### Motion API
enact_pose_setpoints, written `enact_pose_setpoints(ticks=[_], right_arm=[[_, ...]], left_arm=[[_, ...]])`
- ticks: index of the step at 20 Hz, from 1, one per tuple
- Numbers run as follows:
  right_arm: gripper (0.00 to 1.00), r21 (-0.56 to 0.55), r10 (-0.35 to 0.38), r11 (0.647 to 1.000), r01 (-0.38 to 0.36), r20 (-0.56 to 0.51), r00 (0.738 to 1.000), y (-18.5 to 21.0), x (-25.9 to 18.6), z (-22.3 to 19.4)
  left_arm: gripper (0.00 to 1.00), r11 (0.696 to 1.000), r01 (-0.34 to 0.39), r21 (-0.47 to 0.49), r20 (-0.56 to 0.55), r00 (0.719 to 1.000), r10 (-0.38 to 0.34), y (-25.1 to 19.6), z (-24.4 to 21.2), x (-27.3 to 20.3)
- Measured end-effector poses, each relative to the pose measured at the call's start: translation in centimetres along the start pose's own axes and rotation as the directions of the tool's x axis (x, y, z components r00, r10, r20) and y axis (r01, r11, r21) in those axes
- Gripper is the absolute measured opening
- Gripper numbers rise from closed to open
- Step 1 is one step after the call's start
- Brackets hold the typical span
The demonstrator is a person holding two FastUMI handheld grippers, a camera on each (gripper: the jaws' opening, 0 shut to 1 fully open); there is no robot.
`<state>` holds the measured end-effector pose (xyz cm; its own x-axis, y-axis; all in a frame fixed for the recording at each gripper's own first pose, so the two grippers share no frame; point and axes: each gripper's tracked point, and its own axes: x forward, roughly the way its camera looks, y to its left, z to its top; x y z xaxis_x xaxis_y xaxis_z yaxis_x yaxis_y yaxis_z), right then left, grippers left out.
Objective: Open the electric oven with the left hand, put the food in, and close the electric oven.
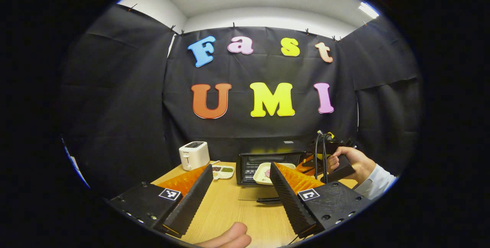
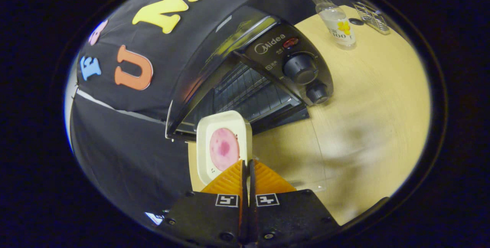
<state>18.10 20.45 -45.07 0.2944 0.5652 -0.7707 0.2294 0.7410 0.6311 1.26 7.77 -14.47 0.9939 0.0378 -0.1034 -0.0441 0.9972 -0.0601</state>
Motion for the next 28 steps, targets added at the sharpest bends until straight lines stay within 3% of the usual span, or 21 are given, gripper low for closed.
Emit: enact_pose_setpoints(ticks=[6,10,14,19,24,25,26,28], right_arm=[[0.01,0.192,-0.057,0.981,0.013,0.224,0.973,0.5,4.1,4.1],[0.04,0.240,-0.044,0.970,-0.034,0.310,0.950,0.3,6.6,6.0],[0.04,0.271,0.018,0.952,-0.142,0.413,0.911,0.8,7.9,7.8],[0.02,0.232,0.022,0.963,-0.140,0.449,0.893,1.0,9.1,8.7],[0.09,0.137,0.093,0.974,-0.182,0.489,0.868,1.8,9.2,8.3],[0.01,0.114,0.102,0.976,-0.183,0.502,0.859,1.8,9.1,8.4],[0.13,0.088,0.110,0.980,-0.178,0.508,0.854,1.9,8.8,8.1],[0.18,0.040,0.125,0.985,-0.169,0.515,0.848,2.0,8.2,7.2]], left_arm=[[0.95,0.999,-0.040,-0.013,-0.026,0.999,0.039,1.4,-1.1,1.2],[0.95,0.999,-0.045,-0.013,-0.042,0.998,0.044,1.8,-2.3,2.2],[0.95,0.999,-0.045,-0.024,-0.064,0.997,0.044,2.0,-3.5,3.2],[0.95,0.999,-0.045,-0.019,-0.069,0.997,0.043,2.2,-4.7,4.0],[0.95,0.998,-0.054,-0.009,-0.092,0.994,0.053,2.3,-5.5,4.2],[0.95,0.998,-0.055,-0.004,-0.089,0.995,0.054,2.3,-5.3,4.1],[0.95,0.999,-0.053,-0.006,-0.089,0.995,0.052,2.2,-5.3,4.1],[0.95,0.999,-0.046,-0.014,-0.084,0.995,0.045,1.8,-5.0,3.8]])
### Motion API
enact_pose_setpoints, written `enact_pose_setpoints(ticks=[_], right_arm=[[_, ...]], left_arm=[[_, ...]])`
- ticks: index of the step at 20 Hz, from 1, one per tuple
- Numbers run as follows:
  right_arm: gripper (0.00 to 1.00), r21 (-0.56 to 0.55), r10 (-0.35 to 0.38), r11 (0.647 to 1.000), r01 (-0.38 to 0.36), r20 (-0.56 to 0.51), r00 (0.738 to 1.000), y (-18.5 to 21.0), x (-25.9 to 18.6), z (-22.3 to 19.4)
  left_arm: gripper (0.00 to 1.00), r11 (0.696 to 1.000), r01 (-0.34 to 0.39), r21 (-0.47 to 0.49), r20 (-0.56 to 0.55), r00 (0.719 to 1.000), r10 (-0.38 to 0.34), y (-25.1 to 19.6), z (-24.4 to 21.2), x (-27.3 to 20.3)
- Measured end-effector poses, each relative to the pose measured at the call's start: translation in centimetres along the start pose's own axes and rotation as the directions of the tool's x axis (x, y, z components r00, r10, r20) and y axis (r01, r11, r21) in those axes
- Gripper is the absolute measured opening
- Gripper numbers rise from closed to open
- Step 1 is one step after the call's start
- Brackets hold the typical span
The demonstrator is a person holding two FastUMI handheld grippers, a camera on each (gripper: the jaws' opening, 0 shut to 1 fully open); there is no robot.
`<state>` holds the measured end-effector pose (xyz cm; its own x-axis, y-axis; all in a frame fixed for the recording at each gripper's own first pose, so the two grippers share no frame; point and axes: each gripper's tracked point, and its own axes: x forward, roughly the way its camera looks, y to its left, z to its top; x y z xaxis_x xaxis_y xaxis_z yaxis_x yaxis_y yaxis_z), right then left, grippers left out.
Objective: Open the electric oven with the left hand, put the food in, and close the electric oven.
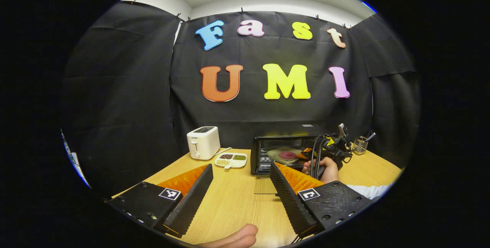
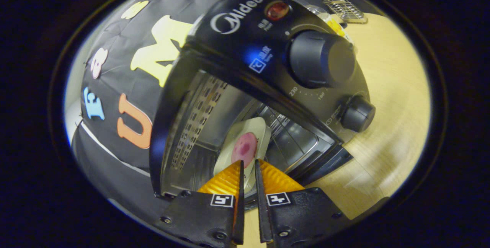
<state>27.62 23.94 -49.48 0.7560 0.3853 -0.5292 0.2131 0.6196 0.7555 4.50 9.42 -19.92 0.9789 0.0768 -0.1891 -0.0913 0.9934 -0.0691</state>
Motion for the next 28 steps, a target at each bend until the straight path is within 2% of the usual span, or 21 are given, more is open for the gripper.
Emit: enact_pose_setpoints(ticks=[1,2,5,6,7,8,9,10,11,13,14,19,23,25,28], right_arm=[[0.12,-0.020,0.010,1.000,-0.010,-0.002,1.000,0.1,-0.6,-0.4],[0.20,-0.040,0.020,0.999,-0.020,0.000,1.000,0.2,-1.2,-0.5],[0.33,-0.155,0.046,0.987,-0.043,0.021,0.999,0.4,-3.5,-0.7],[0.41,-0.190,0.056,0.981,-0.048,0.035,0.998,0.4,-4.2,-0.3],[0.44,-0.228,0.059,0.973,-0.048,0.042,0.997,0.6,-5.0,-0.3],[0.52,-0.290,0.033,0.957,-0.017,0.050,0.998,0.1,-5.1,-0.6],[0.64,-0.349,0.014,0.937,0.005,0.051,0.999,-0.4,-6.0,-0.1],[0.76,-0.385,0.028,0.923,-0.004,0.056,0.998,-0.3,-6.9,-0.2],[0.77,-0.418,0.039,0.908,-0.009,0.062,0.997,-0.1,-7.6,-0.2],[0.92,-0.476,0.041,0.879,0.003,0.083,0.996,-0.7,-9.5,0.3],[0.95,-0.492,0.051,0.871,0.001,0.093,0.994,-0.7,-10.6,0.7],[0.95,-0.559,0.097,0.829,0.014,0.168,0.981,-0.9,-15.9,4.7],[0.95,-0.624,0.144,0.781,0.018,0.209,0.967,0.1,-20.3,8.1],[0.94,-0.658,0.169,0.753,0.022,0.225,0.960,0.8,-22.7,9.7],[0.94,-0.722,0.191,0.690,0.052,0.251,0.949,1.7,-25.9,12.4]], left_arm=[[0.95,1.000,0.002,-0.003,0.001,1.000,-0.002,0.0,0.1,0.0],[0.95,1.000,0.002,-0.007,0.000,1.000,-0.002,0.1,0.1,-0.1],[0.95,1.000,-0.010,-0.010,-0.009,1.000,0.010,0.4,0.0,-0.2],[0.95,1.000,-0.011,-0.012,-0.012,1.000,0.011,0.3,0.1,-0.3],[0.95,1.000,-0.008,-0.016,-0.014,1.000,0.007,0.1,0.1,-0.5],[0.95,1.000,-0.002,-0.020,-0.018,1.000,0.002,-0.2,0.0,-0.5],[0.95,1.000,0.004,-0.023,-0.021,1.000,-0.004,-0.4,0.0,-0.6],[0.95,1.000,0.009,-0.020,-0.025,1.000,-0.010,-0.6,-0.1,-0.7],[0.95,1.000,0.008,-0.015,-0.036,0.999,-0.008,-0.7,-0.3,-0.6],[0.95,1.000,0.005,0.000,-0.050,0.999,-0.005,-1.1,-0.3,-0.4],[0.95,1.000,0.008,0.006,-0.057,0.998,-0.008,-1.4,-0.4,-0.3],[0.95,0.999,0.045,0.011,-0.090,0.995,-0.044,-3.6,-0.9,0.3],[0.95,0.996,0.089,0.004,-0.117,0.989,-0.088,-5.8,-1.1,0.5],[0.95,0.995,0.103,0.003,-0.125,0.987,-0.102,-6.7,-1.2,0.7],[0.95,0.993,0.121,-0.001,-0.148,0.982,-0.120,-7.9,-1.7,1.4]])
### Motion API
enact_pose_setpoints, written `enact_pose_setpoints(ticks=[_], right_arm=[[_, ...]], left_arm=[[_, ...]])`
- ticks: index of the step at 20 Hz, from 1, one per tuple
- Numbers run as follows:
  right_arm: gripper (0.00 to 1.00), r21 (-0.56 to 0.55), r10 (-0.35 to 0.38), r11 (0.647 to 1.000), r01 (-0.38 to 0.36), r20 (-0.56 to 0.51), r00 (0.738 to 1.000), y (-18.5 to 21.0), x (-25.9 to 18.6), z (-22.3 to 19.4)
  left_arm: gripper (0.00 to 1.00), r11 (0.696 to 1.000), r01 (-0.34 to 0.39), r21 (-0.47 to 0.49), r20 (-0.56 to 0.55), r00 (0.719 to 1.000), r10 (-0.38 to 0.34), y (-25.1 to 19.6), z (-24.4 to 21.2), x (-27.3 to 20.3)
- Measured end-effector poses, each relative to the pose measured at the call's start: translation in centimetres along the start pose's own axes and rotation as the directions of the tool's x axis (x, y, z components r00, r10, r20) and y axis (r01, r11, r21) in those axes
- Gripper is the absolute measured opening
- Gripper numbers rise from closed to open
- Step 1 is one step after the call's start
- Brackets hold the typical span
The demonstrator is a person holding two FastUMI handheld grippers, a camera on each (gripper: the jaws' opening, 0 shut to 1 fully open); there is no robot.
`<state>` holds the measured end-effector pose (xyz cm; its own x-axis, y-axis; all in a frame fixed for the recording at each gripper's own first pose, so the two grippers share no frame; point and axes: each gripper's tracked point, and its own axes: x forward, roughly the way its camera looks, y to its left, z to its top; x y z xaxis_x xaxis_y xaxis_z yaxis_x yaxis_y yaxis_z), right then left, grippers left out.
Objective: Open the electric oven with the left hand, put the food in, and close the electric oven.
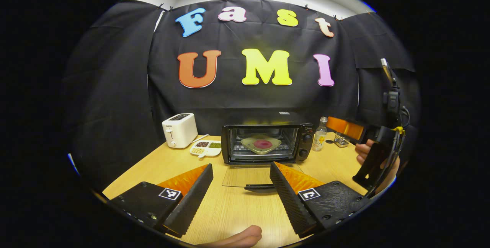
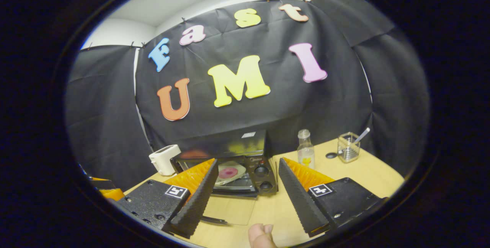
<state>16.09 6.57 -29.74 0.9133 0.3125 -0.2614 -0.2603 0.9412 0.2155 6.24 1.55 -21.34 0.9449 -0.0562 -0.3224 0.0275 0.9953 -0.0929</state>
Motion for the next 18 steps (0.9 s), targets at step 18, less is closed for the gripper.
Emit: enact_pose_setpoints(ticks=[18], right_arm=[[0.94,-0.146,-0.129,0.976,0.164,0.220,0.967,-9.0,-11.3,13.2]], left_arm=[[0.96,0.992,0.125,0.007,-0.347,0.931,-0.115,-6.6,-12.6,8.5]])
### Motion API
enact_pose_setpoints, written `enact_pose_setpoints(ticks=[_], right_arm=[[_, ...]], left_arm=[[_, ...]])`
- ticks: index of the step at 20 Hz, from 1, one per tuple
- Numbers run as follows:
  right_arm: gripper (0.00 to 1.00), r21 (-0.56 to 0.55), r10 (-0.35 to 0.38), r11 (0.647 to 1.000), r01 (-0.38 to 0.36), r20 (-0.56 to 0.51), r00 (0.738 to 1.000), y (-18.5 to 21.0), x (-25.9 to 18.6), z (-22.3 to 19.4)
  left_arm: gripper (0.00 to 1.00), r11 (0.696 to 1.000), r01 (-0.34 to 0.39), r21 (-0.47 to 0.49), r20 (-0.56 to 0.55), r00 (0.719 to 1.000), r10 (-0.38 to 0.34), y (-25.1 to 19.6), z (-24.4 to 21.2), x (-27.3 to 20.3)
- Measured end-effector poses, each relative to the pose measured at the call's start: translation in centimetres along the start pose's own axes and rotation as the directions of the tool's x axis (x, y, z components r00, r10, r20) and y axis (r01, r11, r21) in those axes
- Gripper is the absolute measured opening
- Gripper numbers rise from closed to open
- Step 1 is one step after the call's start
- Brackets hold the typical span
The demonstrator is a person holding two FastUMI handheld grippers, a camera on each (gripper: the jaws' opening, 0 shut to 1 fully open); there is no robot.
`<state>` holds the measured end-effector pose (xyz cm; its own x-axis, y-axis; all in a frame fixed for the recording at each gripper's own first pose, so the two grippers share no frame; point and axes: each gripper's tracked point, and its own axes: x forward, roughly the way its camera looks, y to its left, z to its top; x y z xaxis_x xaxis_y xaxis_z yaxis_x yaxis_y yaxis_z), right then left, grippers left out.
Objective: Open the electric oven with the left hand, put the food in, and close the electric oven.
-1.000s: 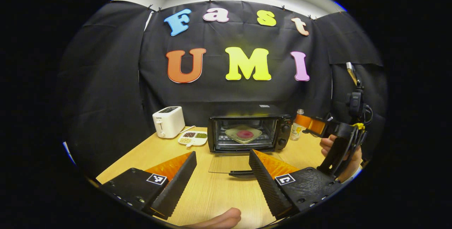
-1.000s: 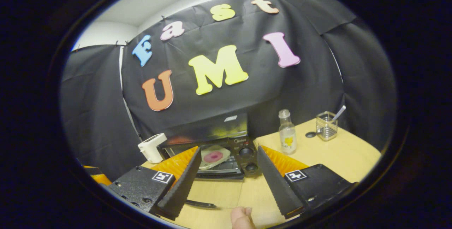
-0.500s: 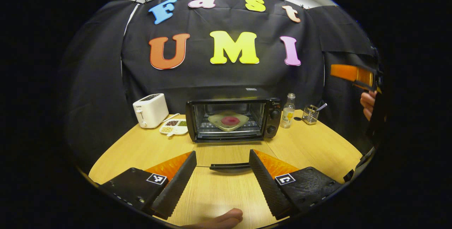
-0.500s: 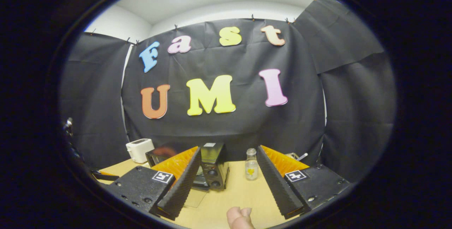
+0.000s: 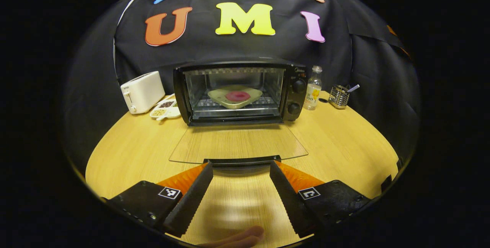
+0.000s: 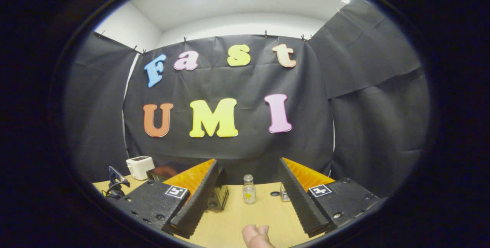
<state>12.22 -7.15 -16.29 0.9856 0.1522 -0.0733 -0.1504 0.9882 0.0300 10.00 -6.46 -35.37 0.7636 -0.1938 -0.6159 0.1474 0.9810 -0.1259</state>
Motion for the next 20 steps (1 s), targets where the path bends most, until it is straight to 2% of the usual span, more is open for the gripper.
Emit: enact_pose_setpoints(ticks=[1,5,6,10,20], right_arm=[[1.00,-0.005,0.004,1.000,-0.004,0.000,1.000,0.0,-0.3,-0.2],[1.00,-0.010,-0.008,1.000,0.007,-0.022,1.000,-0.9,0.4,-1.3],[0.95,-0.004,-0.013,1.000,0.013,-0.028,1.000,-1.1,0.7,-1.5],[0.95,0.011,-0.017,1.000,0.018,-0.062,0.998,-1.4,1.5,-2.8],[0.95,0.014,-0.016,1.000,0.017,-0.074,0.997,-1.3,1.3,-3.0]], left_arm=[[0.96,1.000,0.009,-0.003,-0.023,1.000,-0.009,-0.3,-0.6,0.6],[0.96,1.000,0.026,-0.004,-0.075,0.997,-0.026,-0.8,-1.9,2.8],[0.96,1.000,0.025,-0.007,-0.082,0.996,-0.025,-0.7,-2.1,3.2],[0.94,0.999,0.014,-0.031,-0.123,0.992,-0.018,-0.4,-2.7,4.0],[0.94,0.998,0.017,-0.060,-0.122,0.992,-0.024,-0.4,-1.7,3.5]])
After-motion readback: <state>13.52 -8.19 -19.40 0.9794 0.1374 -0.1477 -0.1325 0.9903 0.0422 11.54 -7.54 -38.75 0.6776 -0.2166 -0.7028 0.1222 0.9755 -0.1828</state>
